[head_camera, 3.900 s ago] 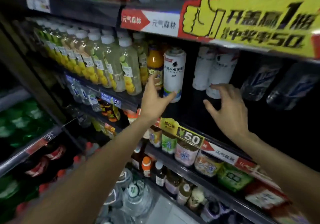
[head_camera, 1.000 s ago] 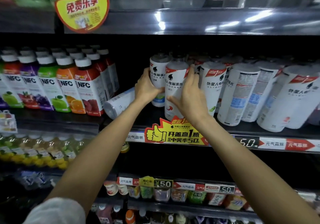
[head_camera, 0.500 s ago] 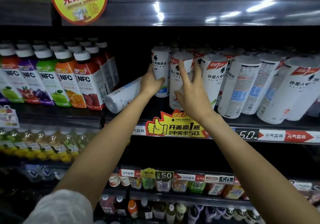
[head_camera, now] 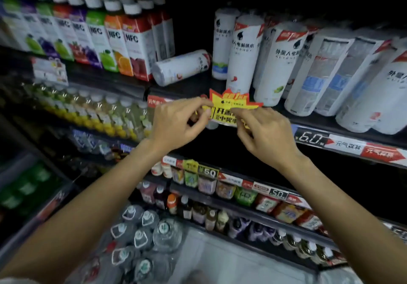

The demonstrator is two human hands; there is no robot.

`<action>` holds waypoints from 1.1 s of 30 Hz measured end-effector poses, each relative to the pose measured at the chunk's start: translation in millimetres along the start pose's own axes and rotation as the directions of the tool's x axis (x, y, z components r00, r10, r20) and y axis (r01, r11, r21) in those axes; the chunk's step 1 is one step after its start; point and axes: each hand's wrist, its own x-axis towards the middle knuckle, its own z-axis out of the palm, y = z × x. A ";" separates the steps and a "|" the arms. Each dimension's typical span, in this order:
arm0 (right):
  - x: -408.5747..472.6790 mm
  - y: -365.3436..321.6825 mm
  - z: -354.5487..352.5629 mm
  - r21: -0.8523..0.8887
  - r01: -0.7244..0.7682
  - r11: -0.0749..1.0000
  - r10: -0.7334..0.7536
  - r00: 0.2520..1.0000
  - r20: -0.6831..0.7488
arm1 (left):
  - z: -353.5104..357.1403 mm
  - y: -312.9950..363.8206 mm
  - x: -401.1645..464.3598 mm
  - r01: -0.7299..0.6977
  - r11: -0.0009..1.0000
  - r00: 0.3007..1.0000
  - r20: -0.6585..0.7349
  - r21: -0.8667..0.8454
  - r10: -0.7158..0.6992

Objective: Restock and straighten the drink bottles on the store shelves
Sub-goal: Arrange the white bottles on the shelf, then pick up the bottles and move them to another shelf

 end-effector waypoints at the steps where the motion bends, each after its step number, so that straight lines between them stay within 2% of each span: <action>1: -13.2 -1.5 1.2 0.028 0.025 0.999 -0.026 0.999 0.046 | 3.3 2.1 -15.8 -0.039 0.999 0.999 0.032 0.008 0.039; 3: -38.4 -2.8 8.4 0.085 0.057 0.995 -0.067 0.990 0.122 | 14.3 3.1 -48.8 -0.027 1.000 0.992 0.122 -0.006 0.027; 4: -50.0 -2.2 13.9 0.112 0.059 0.992 -0.076 0.985 0.156 | 22.2 0.4 -64.7 0.025 0.999 0.984 0.174 -0.020 -0.021; 7: -83.5 2.7 47.6 0.174 -0.021 0.984 -0.024 0.968 0.251 | 57.4 -17.9 -107.6 0.279 0.959 0.918 0.304 -0.045 -0.252; 10: -107.2 15.3 105.7 0.170 -0.127 0.977 0.062 0.937 0.345 | 110.0 -50.0 -137.4 0.571 0.812 0.786 0.369 -0.123 -0.497; 13: -117.3 36.4 171.0 0.131 -0.171 0.976 0.110 0.919 0.379 | 167.8 -87.8 -147.6 0.711 0.679 0.688 0.374 -0.179 -0.622; 17: -115.1 68.5 238.3 0.073 -0.269 0.960 0.231 0.914 0.333 | 225.1 -122.1 -134.7 0.781 0.576 0.623 0.362 -0.242 -0.693; 20: -116.0 87.8 269.4 0.091 -0.436 0.895 0.412 0.888 0.202 | 264.5 -138.5 -130.8 0.768 0.591 0.640 0.332 -0.248 -0.693; 22: -119.4 103.7 282.1 0.147 -0.564 0.813 0.560 0.825 0.073 | 286.4 -146.2 -127.1 0.749 0.612 0.662 0.280 -0.254 -0.695; 25: -118.4 128.6 288.7 0.172 -0.722 0.670 0.732 0.682 0.014 | 300.9 -161.2 -118.7 0.757 0.594 0.648 0.198 -0.273 -0.735; 27: -113.9 140.8 290.5 0.137 -0.764 0.631 0.768 0.639 0.024 | 303.8 -175.5 -114.9 0.759 0.580 0.637 0.150 -0.297 -0.756; 33: -102.9 164.3 304.5 -0.043 -0.737 0.674 0.738 0.674 0.009 | 323.1 -195.3 -110.1 0.753 0.639 0.657 0.201 -0.155 -0.726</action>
